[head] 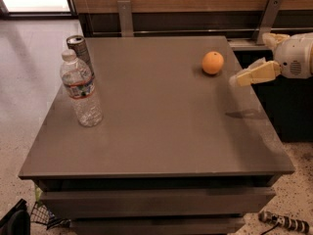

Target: Pick orange

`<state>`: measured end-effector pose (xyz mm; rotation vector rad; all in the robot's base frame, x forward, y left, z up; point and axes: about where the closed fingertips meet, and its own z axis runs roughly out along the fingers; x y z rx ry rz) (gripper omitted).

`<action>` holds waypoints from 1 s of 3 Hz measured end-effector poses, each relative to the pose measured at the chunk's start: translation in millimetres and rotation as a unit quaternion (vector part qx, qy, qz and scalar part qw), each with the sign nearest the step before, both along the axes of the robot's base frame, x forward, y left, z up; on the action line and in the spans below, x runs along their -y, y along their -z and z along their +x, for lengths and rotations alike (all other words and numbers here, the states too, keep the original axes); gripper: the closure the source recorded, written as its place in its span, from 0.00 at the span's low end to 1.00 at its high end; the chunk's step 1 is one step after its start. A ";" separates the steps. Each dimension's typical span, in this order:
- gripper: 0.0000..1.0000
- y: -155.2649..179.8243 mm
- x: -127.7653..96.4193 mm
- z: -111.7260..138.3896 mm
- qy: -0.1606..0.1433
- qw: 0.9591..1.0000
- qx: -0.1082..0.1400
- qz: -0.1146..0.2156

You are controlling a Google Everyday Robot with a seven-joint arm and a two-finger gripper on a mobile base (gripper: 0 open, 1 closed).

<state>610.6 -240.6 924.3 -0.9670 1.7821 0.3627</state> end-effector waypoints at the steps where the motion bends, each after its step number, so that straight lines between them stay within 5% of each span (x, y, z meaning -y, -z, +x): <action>1: 0.00 30.7 -14.0 55.6 -0.011 0.998 -0.003 0.064; 3: 0.00 61.6 -28.2 117.3 -0.026 0.992 0.003 0.120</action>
Offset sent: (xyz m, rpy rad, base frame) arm 0.1320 0.0219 -0.0669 0.2826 -0.0100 0.0511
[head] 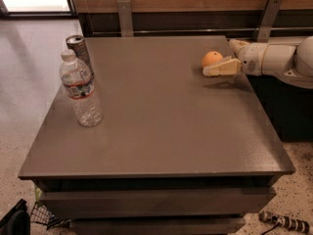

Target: Pick orange

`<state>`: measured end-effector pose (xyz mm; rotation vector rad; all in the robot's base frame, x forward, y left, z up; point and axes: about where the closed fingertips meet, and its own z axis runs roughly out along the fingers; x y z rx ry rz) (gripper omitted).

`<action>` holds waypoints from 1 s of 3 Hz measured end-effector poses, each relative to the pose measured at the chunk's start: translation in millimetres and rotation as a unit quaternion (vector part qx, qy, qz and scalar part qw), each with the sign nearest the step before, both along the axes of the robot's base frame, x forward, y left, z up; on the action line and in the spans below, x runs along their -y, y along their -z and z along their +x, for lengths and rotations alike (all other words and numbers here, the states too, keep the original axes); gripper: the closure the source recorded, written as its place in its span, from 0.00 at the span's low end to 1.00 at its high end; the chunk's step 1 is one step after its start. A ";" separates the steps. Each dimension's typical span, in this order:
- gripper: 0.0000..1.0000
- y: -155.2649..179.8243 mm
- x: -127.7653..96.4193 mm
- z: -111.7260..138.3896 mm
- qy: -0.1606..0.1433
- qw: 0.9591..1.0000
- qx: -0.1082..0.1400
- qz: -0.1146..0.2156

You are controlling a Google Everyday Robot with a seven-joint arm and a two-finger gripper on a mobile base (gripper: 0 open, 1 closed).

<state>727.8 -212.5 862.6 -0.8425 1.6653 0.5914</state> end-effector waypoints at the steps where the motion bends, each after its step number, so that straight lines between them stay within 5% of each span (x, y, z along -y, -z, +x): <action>1: 0.00 6.4 -1.7 10.9 0.002 1.000 0.003 0.003; 2: 0.15 15.8 -4.8 10.4 0.002 1.000 0.002 0.010; 3: 0.47 26.8 -14.5 2.5 -0.002 1.000 -0.001 0.015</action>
Offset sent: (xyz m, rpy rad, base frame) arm 0.0052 0.0036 -0.0312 0.0371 0.0037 -0.0110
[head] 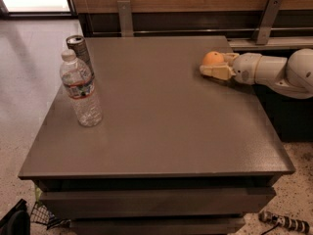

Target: Pick orange

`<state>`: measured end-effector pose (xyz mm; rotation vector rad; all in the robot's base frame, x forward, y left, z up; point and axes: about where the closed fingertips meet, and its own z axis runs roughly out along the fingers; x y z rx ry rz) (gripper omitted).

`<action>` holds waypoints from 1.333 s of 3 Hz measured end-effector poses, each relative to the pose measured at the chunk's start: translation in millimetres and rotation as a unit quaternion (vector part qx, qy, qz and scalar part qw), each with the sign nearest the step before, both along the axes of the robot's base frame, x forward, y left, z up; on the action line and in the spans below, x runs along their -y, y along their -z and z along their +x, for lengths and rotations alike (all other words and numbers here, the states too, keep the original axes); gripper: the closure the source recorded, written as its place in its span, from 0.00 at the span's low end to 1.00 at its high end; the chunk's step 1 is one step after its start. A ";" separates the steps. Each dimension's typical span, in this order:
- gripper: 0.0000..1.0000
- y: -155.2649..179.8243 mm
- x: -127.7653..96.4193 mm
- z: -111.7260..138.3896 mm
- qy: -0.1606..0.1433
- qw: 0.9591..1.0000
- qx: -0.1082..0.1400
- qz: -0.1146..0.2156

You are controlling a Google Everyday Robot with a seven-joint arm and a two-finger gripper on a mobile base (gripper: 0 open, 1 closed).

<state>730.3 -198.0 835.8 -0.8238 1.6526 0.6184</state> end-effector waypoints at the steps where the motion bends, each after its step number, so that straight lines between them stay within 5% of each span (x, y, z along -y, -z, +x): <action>1: 0.70 -1.3 -1.8 1.8 -0.002 1.000 0.000 0.000; 2: 0.93 -0.7 -4.9 2.3 -0.004 1.000 0.000 0.000; 4: 1.00 1.6 -15.9 12.1 -0.016 1.000 -0.018 0.002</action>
Offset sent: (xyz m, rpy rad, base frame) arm 0.0016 0.0016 0.0011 -0.0002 -0.0006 0.0029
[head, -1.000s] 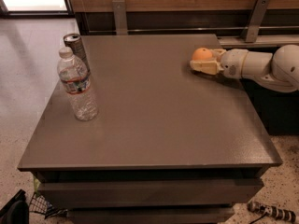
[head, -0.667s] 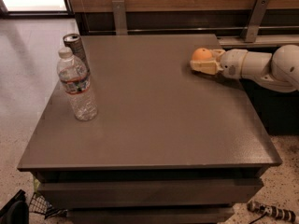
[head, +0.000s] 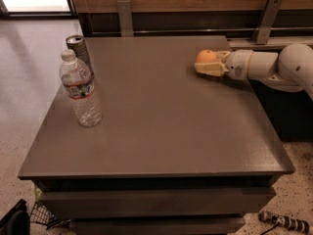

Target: Pick orange

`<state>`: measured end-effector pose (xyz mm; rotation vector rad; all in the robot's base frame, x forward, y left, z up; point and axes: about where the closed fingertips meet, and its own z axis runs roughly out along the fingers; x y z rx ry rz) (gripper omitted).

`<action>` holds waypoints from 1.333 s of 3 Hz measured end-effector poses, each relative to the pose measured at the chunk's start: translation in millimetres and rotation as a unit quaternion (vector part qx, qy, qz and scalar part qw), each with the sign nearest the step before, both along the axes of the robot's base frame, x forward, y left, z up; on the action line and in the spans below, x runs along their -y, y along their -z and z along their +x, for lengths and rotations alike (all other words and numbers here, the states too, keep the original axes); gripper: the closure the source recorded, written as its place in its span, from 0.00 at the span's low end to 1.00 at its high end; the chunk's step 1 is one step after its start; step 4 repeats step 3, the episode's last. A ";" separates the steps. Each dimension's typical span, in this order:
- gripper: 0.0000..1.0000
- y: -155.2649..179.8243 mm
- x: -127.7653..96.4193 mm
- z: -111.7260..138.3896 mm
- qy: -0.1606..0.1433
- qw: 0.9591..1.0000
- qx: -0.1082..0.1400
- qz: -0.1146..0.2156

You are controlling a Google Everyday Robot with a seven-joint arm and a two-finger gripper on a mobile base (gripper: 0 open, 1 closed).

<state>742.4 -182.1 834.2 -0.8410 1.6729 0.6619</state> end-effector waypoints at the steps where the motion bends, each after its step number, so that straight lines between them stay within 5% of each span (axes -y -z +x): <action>1: 1.00 -33.0 0.1 0.0 0.002 1.000 0.007 -0.026; 3: 1.00 -125.9 11.1 -20.6 0.025 0.994 0.062 -0.088; 4: 1.00 -125.9 11.1 -20.6 0.025 0.994 0.062 -0.088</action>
Offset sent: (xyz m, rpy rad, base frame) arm -0.0242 -0.0174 0.1489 -0.2254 -0.1401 -0.0674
